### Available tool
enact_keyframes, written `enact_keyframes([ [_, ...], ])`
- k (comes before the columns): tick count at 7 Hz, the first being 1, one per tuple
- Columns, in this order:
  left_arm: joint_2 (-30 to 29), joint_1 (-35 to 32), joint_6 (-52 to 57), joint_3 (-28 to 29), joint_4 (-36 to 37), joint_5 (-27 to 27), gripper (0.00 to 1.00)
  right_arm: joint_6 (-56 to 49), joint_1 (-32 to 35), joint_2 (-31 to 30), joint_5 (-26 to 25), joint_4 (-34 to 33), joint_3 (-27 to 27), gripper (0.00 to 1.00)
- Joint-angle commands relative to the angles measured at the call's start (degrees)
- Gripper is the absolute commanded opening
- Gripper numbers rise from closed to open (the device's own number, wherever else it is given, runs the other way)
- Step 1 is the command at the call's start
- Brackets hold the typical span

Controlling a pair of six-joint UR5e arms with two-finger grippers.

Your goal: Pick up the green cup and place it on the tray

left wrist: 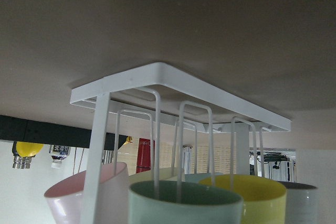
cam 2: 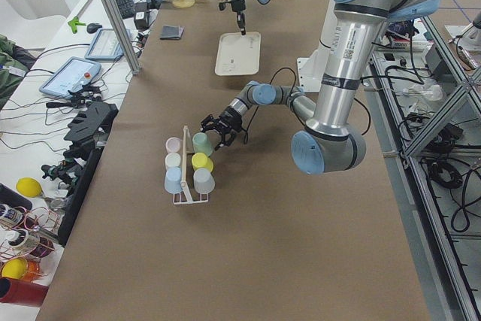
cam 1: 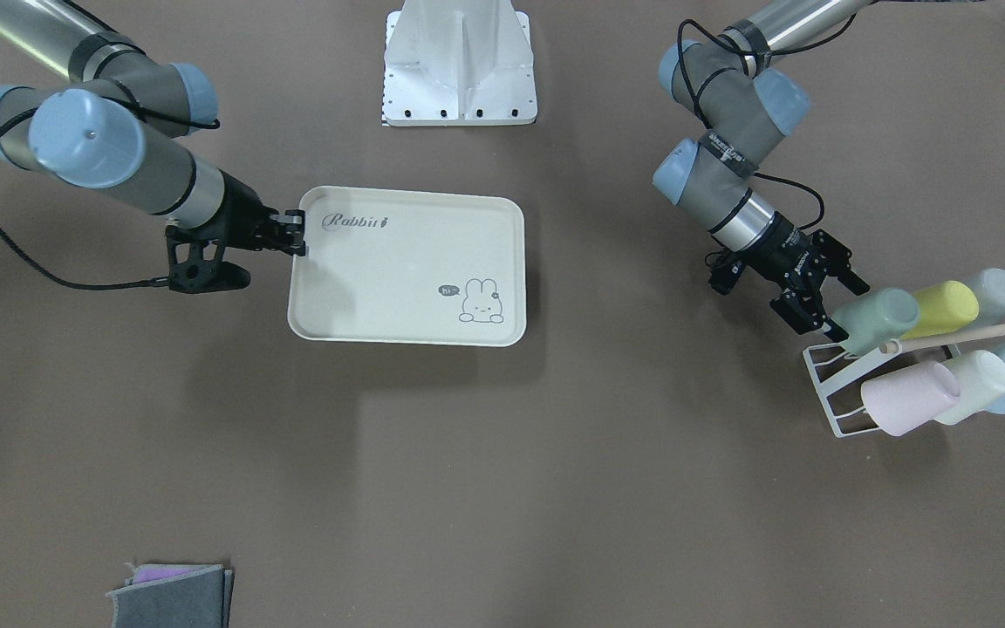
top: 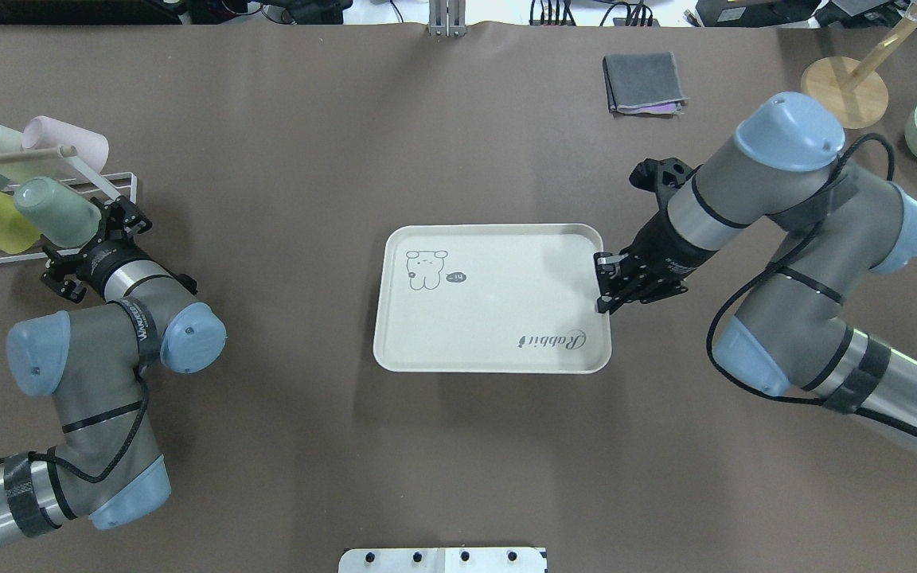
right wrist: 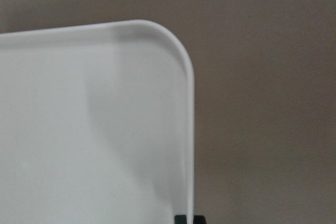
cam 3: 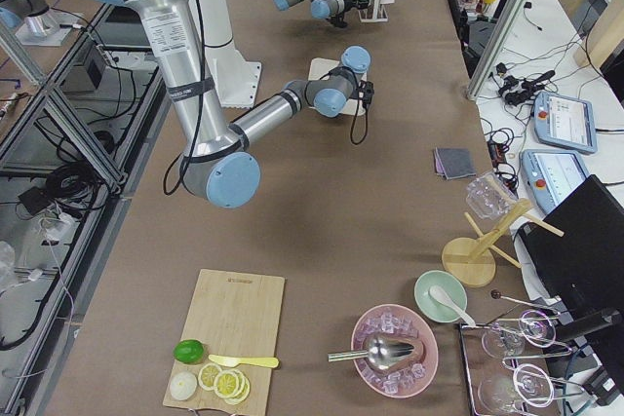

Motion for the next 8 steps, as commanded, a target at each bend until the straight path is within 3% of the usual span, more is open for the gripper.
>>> enact_keyframes([
  [1,-0.05,-0.24,0.00,1.50,-1.22,0.28,0.97,1.46,-8.03,2.44,-7.99,0.28,0.97,0.00],
  [3,-0.05,-0.59,0.00,2.29,-2.72,0.81,0.95,-2.58,-9.65,2.36,-9.60,0.89,0.19,0.00],
  [8,0.04,-1.56,0.09,2.47,-3.77,1.34,0.93,-0.50,-10.88,2.27,-13.65,1.16,-0.61,0.00],
])
